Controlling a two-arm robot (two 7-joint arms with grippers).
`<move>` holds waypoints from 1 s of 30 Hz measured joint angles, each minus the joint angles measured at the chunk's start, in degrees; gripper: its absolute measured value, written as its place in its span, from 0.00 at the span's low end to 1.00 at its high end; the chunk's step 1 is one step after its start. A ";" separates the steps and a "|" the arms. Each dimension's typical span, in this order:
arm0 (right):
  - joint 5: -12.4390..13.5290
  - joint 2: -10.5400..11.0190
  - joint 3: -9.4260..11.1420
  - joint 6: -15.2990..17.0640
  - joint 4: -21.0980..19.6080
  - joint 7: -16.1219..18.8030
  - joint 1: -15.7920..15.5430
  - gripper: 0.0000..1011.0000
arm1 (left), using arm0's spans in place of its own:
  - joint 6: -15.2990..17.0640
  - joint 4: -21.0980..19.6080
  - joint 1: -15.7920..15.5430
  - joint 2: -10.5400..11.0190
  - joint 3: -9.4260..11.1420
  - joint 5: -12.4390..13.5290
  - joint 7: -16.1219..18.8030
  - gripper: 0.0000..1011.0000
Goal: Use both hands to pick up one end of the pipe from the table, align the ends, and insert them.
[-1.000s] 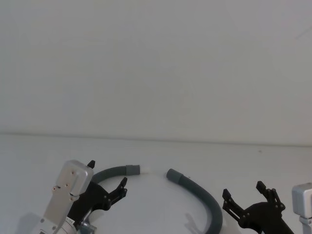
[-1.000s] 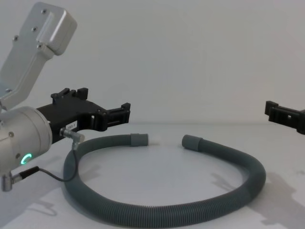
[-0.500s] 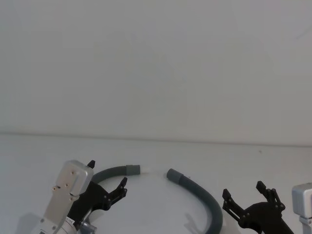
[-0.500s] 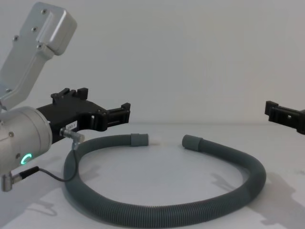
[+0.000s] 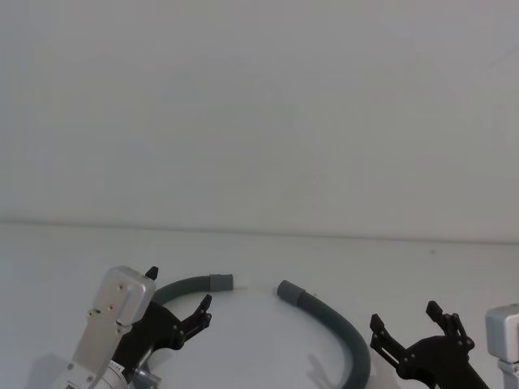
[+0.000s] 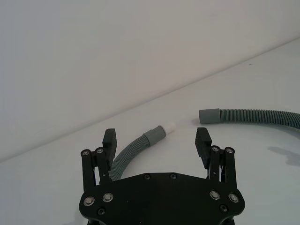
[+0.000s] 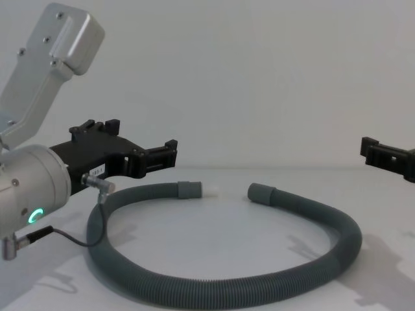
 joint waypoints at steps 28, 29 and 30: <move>0.00 0.00 0.00 0.00 0.00 0.00 0.00 0.99 | 12.76 4.82 -10.07 2.15 -1.37 -7.59 -14.05 0.99; 0.00 0.00 0.00 0.00 0.00 0.00 0.00 0.99 | 13.21 4.94 -10.41 2.28 -1.38 -7.73 -14.53 0.99; 0.00 0.00 0.00 0.00 0.00 0.00 0.00 0.99 | 13.75 5.06 -10.76 2.42 -1.38 -7.89 -14.94 0.99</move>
